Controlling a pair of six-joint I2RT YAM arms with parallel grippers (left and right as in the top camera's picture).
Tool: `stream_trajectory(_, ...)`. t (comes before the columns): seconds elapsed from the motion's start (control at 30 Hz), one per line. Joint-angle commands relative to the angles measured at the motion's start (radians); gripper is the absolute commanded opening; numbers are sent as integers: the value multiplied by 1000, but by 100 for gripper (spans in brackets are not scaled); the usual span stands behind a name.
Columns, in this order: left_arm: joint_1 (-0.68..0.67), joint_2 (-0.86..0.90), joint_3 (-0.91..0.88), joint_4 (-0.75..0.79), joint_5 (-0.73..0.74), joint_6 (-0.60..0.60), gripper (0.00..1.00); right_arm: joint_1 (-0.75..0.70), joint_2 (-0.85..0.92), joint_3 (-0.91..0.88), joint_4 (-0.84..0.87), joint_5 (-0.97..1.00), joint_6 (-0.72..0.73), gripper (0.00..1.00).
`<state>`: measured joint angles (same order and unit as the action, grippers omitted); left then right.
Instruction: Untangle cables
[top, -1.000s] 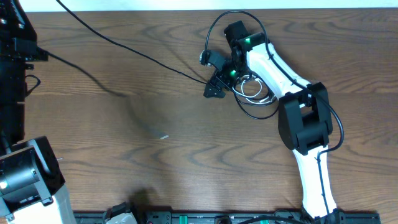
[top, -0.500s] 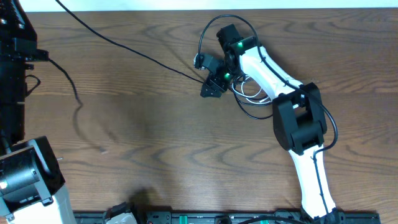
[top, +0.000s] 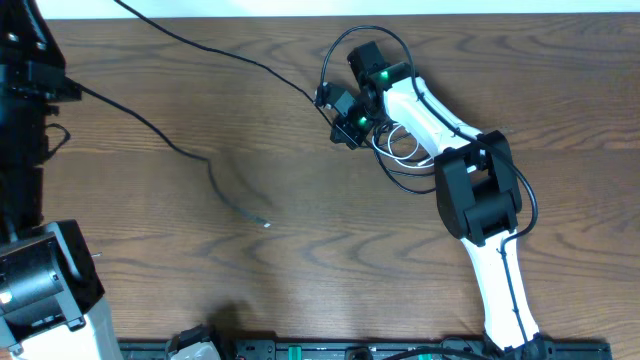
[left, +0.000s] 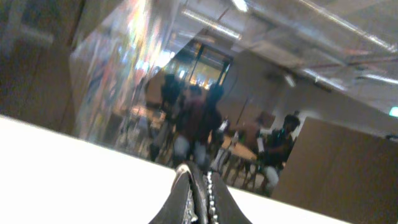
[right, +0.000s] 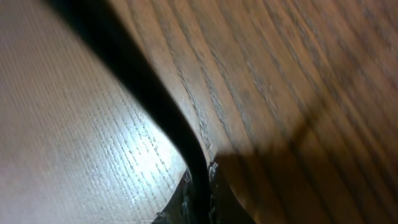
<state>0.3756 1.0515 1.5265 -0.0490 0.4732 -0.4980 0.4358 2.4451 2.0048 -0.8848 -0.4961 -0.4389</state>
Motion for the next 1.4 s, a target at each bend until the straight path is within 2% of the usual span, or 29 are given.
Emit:
stream_trajectory(0.0,-2,3,17,-50,18,-5,7,-10,-47,74,-17,4,109,1)
stream_trajectory(0.3,-2,60,17,-341,103,11,7,-54,-259,287,-63,3,362,1)
stream_trajectory(0.43,-2,108,16,-464,104,45,7,-90,-388,331,-41,-11,549,1)
stream_trajectory(0.67,-2,161,16,-544,104,80,7,-160,-575,338,16,-12,867,1)
stream_trajectory(0.8,-2,170,16,-565,116,108,7,-187,-623,338,10,26,875,1)
stream_trajectory(0.97,-5,170,16,-584,122,125,7,-188,-613,333,-108,100,811,1)
stream_trajectory(1.17,-68,170,16,-584,121,191,7,-195,-597,331,-144,-68,810,1)
stream_trajectory(1.23,-90,170,16,-583,118,192,7,-196,-597,331,-145,25,804,1)
stream_trajectory(1.33,-113,170,16,-579,118,192,7,-173,-581,299,-150,354,763,1)
stream_trajectory(1.37,-119,170,16,-579,118,192,7,-167,-573,285,-161,396,763,1)
